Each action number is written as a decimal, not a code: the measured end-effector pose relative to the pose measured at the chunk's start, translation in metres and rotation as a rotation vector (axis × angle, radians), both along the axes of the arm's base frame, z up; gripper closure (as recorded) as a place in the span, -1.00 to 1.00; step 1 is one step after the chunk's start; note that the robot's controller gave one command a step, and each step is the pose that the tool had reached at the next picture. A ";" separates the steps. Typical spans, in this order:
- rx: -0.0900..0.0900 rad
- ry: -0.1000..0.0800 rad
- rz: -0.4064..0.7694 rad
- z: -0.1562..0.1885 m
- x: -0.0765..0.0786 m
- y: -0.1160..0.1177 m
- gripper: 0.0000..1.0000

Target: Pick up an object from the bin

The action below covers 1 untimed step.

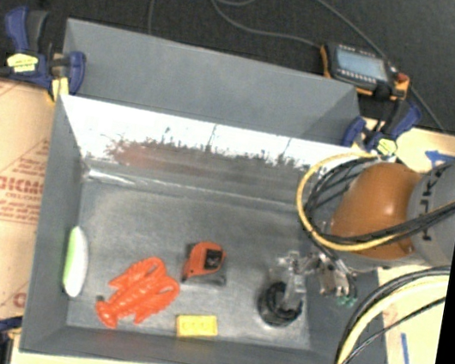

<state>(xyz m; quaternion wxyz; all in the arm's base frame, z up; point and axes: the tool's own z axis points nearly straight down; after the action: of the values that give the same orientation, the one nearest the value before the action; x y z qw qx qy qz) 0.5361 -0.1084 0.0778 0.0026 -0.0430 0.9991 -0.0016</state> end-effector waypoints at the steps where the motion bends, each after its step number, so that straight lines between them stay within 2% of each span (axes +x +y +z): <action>1: 0.004 0.009 0.001 0.038 0.004 -0.009 1.00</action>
Offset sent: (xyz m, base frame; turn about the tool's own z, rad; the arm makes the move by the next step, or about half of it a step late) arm -0.0210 -0.0040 0.1260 -0.0008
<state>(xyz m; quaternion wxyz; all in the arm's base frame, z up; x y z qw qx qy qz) 0.5396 -0.1170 0.1158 -0.0020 -0.0433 0.9991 0.0004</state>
